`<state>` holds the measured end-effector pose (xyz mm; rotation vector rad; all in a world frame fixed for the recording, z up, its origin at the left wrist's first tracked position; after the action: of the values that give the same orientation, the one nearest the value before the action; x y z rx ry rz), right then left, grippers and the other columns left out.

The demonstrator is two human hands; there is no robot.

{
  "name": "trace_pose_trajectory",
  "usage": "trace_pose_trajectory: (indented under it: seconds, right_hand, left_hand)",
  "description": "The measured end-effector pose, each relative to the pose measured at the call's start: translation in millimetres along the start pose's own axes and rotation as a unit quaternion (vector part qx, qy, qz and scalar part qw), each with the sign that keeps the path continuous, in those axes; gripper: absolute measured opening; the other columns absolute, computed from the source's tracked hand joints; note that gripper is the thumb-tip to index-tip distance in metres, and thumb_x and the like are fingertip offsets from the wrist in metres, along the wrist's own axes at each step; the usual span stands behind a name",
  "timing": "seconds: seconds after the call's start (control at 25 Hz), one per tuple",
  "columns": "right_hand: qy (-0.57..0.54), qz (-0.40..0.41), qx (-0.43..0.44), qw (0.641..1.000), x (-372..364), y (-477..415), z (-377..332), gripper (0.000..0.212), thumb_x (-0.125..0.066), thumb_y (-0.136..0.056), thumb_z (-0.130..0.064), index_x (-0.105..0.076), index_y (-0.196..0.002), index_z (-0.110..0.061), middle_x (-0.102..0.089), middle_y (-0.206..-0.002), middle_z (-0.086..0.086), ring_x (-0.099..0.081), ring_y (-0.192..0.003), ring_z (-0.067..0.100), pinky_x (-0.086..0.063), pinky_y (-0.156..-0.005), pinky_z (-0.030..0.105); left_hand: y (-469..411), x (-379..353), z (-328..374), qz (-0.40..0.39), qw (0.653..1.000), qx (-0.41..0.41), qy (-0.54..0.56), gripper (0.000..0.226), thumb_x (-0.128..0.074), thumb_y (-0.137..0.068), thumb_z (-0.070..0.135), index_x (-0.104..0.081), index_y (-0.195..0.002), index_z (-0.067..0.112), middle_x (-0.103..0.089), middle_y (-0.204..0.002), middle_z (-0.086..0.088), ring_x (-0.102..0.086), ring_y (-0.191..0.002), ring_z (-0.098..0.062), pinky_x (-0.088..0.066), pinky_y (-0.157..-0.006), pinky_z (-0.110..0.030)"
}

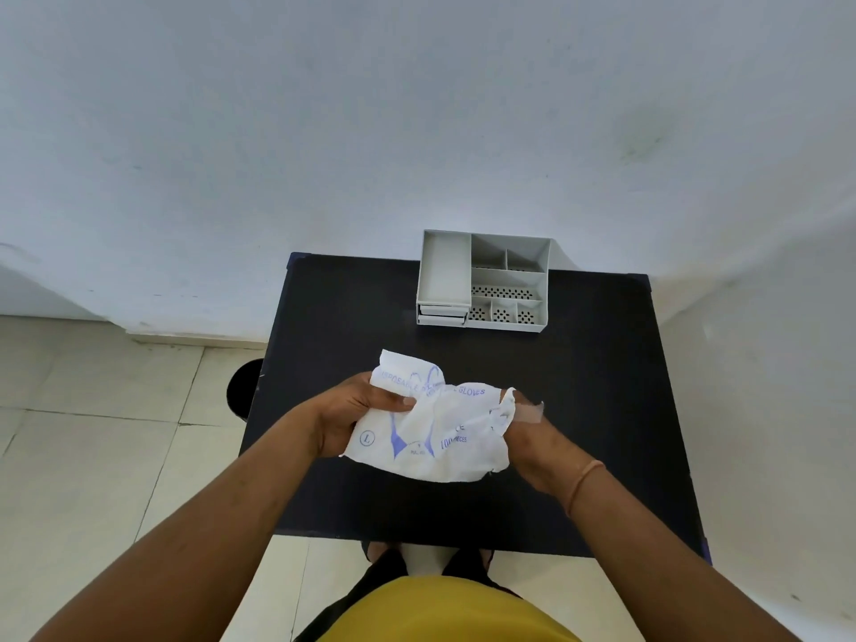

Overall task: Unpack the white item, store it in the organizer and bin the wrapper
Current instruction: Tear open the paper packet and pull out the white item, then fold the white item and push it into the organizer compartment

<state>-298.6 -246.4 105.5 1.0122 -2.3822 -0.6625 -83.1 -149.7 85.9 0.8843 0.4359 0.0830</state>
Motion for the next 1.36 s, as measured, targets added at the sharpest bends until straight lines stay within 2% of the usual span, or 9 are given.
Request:
trace_pose_trajectory:
  seconds: [0.12,0.24,0.44,0.52,0.64,0.84,1.12,1.28,1.36]
  right_hand:
    - [0.06,0.087,0.11,0.988,-2.8,-2.0,-0.3,0.018,-0.069,-0.094,0.0,-0.07,-0.094,-0.018,-0.071,-0.07,-0.022,-0.068,-0.068,-0.013,-0.053,-0.061,0.007]
    - [0.065,0.093,0.165,0.98,-8.0,-0.2,2.0,0.031,-0.081,-0.085,-0.006,-0.076,-0.114,-0.012,-0.076,-0.099,-0.012,-0.074,-0.089,-0.006,-0.066,-0.078,0.026]
    - [-0.288,-0.049,-0.021,0.956,-25.9,-1.4,2.1,0.026,-0.06,-0.099,-0.007,-0.067,-0.123,-0.005,-0.08,-0.083,-0.003,-0.075,-0.074,0.014,-0.063,-0.058,0.028]
    - [-0.292,-0.041,-0.067,0.953,-36.5,-10.0,10.8,0.009,-0.06,-0.098,-0.01,-0.068,-0.102,-0.009,-0.078,-0.069,-0.006,-0.073,-0.067,0.016,-0.06,-0.052,0.025]
    - [-0.271,0.007,-0.094,0.958,-37.8,-16.9,19.7,0.028,-0.041,-0.11,-0.011,-0.068,-0.106,-0.011,-0.08,-0.085,0.004,-0.076,-0.073,0.021,-0.061,-0.054,0.03]
    - [-0.181,0.09,-0.113,0.973,-16.0,-9.9,37.0,0.029,-0.076,-0.083,0.0,-0.07,-0.106,-0.016,-0.075,-0.098,0.022,-0.073,-0.07,0.038,-0.056,-0.052,0.043]
    - [-0.265,0.212,-0.193,0.921,-6.9,-6.1,75.9,0.028,-0.074,-0.087,0.0,-0.066,-0.103,-0.02,-0.069,-0.105,0.025,-0.067,-0.069,0.039,-0.053,-0.054,0.043]
    - [-0.33,0.207,-0.173,0.905,-17.5,-3.2,70.8,0.031,-0.075,-0.087,0.001,-0.065,-0.112,-0.013,-0.068,-0.102,0.025,-0.067,-0.067,0.039,-0.051,-0.056,0.045]
    - [-0.368,0.203,-0.163,0.893,-26.6,-4.7,63.7,0.037,-0.077,-0.086,0.0,-0.064,-0.119,-0.012,-0.069,-0.103,0.025,-0.068,-0.068,0.038,-0.051,-0.055,0.045]
  left_hand:
    - [-2.9,7.0,-7.2,0.017,0.999,-0.012,0.041,0.048,-0.082,-0.084,0.009,-0.071,-0.13,0.013,-0.076,-0.127,-0.022,-0.077,-0.107,-0.041,-0.064,-0.087,-0.055]
    - [-4.6,18.3,-14.7,0.037,0.998,-0.006,0.043,0.045,-0.079,-0.088,0.01,-0.07,-0.132,0.012,-0.076,-0.128,-0.022,-0.076,-0.111,-0.042,-0.062,-0.092,-0.057]
    - [-2.1,39.3,-21.1,0.019,0.999,-0.003,0.046,0.047,-0.077,-0.089,0.007,-0.069,-0.135,0.014,-0.075,-0.131,-0.02,-0.074,-0.116,-0.043,-0.064,-0.09,-0.055]
    - [-2.8,42.7,-22.4,-0.001,0.999,0.008,0.034,0.048,-0.078,-0.088,0.006,-0.069,-0.135,0.014,-0.075,-0.132,-0.021,-0.072,-0.119,-0.044,-0.063,-0.092,-0.056]
    - [-10.7,54.7,-23.8,0.047,0.999,0.005,-0.005,0.04,-0.075,-0.091,0.001,-0.071,-0.129,0.012,-0.08,-0.121,-0.017,-0.079,-0.106,-0.038,-0.067,-0.08,-0.05]
    - [-27.2,102.5,-41.2,0.163,0.986,0.016,-0.04,0.034,-0.074,-0.091,-0.005,-0.072,-0.123,0.006,-0.083,-0.111,-0.018,-0.08,-0.1,-0.04,-0.061,-0.094,-0.06]
    - [-54.4,149.7,-71.0,0.325,0.942,-0.009,-0.085,0.025,-0.069,-0.093,-0.003,-0.07,-0.117,0.004,-0.076,-0.117,-0.025,-0.074,-0.092,-0.04,-0.062,-0.089,-0.057]
    - [-62.2,151.2,-83.6,0.3,0.944,0.047,-0.126,0.041,-0.08,-0.086,0.006,-0.064,-0.124,0.006,-0.072,-0.128,-0.021,-0.071,-0.097,-0.035,-0.06,-0.089,-0.052]
    - [-57.1,148.6,-80.5,0.332,0.909,0.063,-0.245,0.071,-0.086,-0.078,0.018,-0.054,-0.14,0.009,-0.063,-0.141,-0.019,-0.066,-0.117,-0.041,-0.057,-0.098,-0.058]
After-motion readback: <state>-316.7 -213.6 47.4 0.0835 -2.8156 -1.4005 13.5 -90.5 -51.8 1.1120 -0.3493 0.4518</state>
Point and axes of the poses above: each hand's wrist, its own y-axis away from the middle knuckle, its own x-axis out of the back of the hand, z = x × y, the point moved 4 cm from there along -y, towards the middle knuckle
